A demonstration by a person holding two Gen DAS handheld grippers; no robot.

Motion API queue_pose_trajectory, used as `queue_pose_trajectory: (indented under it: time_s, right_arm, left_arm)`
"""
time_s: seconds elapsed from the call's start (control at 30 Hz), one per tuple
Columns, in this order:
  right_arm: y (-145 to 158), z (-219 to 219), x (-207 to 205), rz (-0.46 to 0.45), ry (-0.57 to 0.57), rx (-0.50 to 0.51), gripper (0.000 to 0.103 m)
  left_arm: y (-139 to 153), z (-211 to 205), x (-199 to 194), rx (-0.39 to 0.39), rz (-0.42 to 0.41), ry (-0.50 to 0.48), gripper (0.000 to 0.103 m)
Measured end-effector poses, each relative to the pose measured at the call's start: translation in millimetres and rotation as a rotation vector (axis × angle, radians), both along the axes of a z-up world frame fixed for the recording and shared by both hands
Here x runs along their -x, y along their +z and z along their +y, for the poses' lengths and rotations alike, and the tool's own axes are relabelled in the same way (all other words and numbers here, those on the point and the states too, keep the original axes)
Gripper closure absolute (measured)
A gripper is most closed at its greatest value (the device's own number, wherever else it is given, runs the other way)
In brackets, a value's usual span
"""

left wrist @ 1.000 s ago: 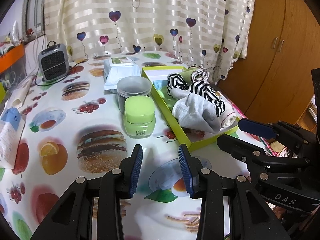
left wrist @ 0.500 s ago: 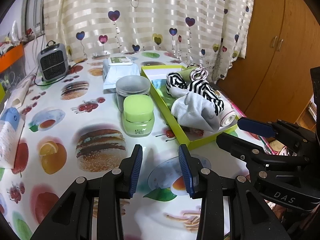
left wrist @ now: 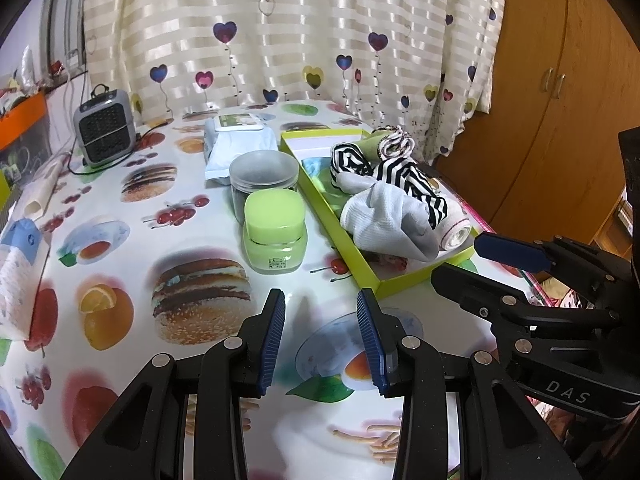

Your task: Organize soft objects

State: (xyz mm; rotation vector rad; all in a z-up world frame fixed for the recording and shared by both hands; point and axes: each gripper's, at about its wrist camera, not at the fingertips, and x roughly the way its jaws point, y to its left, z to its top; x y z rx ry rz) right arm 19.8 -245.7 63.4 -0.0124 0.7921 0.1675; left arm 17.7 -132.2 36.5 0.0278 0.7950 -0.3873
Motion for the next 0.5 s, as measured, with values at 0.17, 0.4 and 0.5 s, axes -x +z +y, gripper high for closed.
queue_pose_trajectory:
  time_s: [0.17, 0.4, 0.5]
  right_arm:
    - [-2.0, -2.1, 0.5, 0.001, -0.002, -0.001, 0.049]
    - [-4.8, -5.0, -0.5, 0.003, -0.003, -0.002, 0.049]
    - [-4.9, -5.5, -0.5, 0.003, -0.004, -0.001, 0.049]
  left_arm:
    - [0.4, -1.1, 0.2, 0.002, 0.002, 0.0, 0.067]
    - [-1.2, 0.2, 1.6, 0.021, 0.006, -0.016, 0.067]
    - [-0.1, -2.4, 1.6, 0.018, 0.004, -0.025, 0.067]
